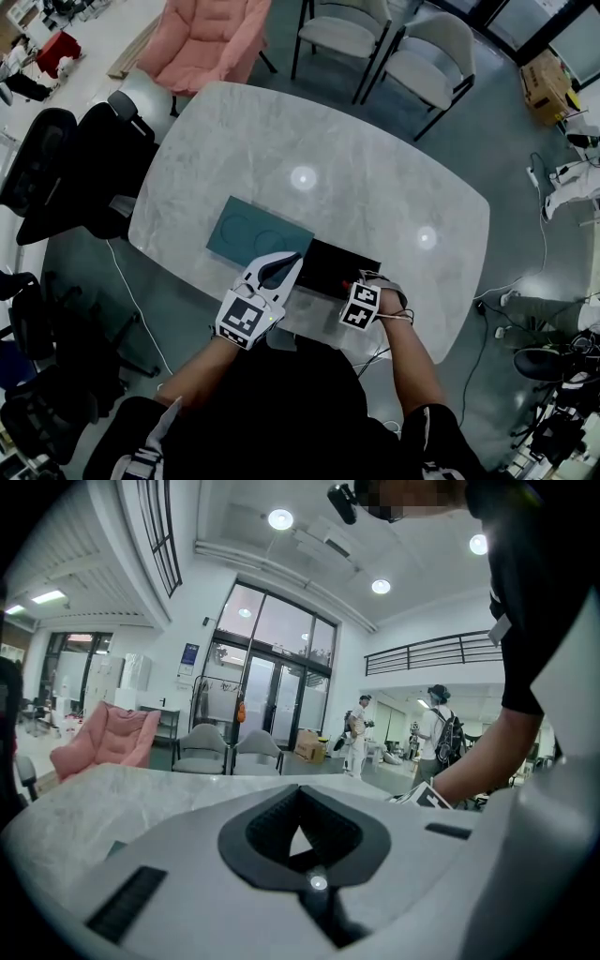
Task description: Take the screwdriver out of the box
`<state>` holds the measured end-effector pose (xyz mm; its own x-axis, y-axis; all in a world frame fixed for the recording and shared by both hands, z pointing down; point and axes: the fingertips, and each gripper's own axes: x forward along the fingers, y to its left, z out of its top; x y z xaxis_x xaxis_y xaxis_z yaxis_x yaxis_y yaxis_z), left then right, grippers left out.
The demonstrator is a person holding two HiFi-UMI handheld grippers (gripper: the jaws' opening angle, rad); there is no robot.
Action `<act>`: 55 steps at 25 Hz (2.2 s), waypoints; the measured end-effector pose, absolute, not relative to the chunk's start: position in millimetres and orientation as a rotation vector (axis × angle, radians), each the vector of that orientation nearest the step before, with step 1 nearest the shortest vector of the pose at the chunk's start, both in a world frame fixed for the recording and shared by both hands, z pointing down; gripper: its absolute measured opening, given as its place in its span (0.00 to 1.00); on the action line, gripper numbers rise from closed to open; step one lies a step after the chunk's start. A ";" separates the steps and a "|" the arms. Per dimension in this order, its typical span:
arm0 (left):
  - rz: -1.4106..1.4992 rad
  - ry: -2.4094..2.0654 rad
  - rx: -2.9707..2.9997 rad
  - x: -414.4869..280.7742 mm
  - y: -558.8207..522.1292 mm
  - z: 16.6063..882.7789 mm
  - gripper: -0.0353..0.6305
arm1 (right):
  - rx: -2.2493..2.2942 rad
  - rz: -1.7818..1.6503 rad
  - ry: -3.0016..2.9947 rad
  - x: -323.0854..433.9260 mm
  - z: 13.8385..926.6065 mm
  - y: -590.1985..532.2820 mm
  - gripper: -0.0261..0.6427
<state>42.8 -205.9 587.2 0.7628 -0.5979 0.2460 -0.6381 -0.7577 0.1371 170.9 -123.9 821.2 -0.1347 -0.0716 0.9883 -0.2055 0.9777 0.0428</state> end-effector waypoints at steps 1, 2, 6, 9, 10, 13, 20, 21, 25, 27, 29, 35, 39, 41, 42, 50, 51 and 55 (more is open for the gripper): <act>0.277 -0.974 2.746 43.2 -205.3 588.0 0.06 | 0.222 0.117 -1.710 171.4 821.8 -124.3 0.21; 0.275 -0.974 2.746 43.3 -205.2 588.4 0.06 | 0.236 0.112 -1.712 171.9 822.2 -125.3 0.21; 0.266 -0.977 2.746 41.5 -205.8 585.6 0.06 | 0.333 0.093 -1.756 168.3 807.3 -134.3 0.21; 0.260 -0.985 2.743 39.1 -205.3 584.9 0.06 | 0.471 0.061 -1.807 167.4 786.4 -146.0 0.21; 0.258 -0.985 2.741 38.6 -205.0 584.9 0.06 | 0.523 0.046 -1.826 167.3 778.2 -150.0 0.21; 0.248 -0.984 2.738 39.0 -204.8 582.1 0.06 | 0.675 -0.004 -1.877 168.1 750.1 -160.3 0.21; 0.211 -1.014 2.753 38.0 -211.8 567.1 0.06 | 1.000 -0.067 -1.984 175.0 680.7 -175.6 0.21; 0.207 -1.018 2.757 38.1 -212.7 565.2 0.06 | 1.047 -0.065 -2.001 176.3 671.8 -177.1 0.21; 0.196 -1.022 2.775 39.7 -214.4 558.6 0.06 | 1.245 -0.033 -2.078 180.9 637.4 -183.7 0.21; 0.188 -1.017 2.782 42.1 -212.6 554.4 0.06 | 1.341 -0.018 -2.128 182.1 618.2 -185.3 0.21; 0.182 -1.010 2.792 45.6 -210.1 549.5 0.06 | 1.432 -0.010 -2.188 182.5 596.8 -186.2 0.21; 0.152 -0.992 2.835 53.7 -208.3 533.3 0.06 | 1.759 0.094 -2.325 195.8 534.9 -183.8 0.21; 0.124 -0.983 2.884 61.4 -212.1 517.1 0.06 | 1.955 0.142 -2.368 213.4 502.2 -179.6 0.21; 0.124 -0.991 2.912 62.1 -213.7 510.3 0.06 | 2.022 0.174 -2.390 220.3 490.8 -176.8 0.21; 0.120 -1.003 2.919 61.3 -215.6 506.2 0.06 | 2.043 0.204 -2.409 223.5 486.3 -175.6 0.21; 0.060 -1.056 2.917 53.1 -231.6 483.4 0.06 | 2.108 0.194 -2.458 237.3 464.5 -163.3 0.21; 0.052 -1.062 2.915 52.3 -233.1 482.8 0.06 | 2.116 0.166 -2.446 237.5 462.6 -161.7 0.20; 0.034 -1.051 2.924 55.3 -233.0 479.5 0.06 | 2.154 0.096 -2.416 241.0 454.5 -154.4 0.20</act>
<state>55.3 -233.0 479.5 0.7712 -0.6358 0.0324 -0.6365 -0.7709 0.0246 241.0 -154.4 454.5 -0.1124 -0.9931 -0.0328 -0.9874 0.1153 -0.1084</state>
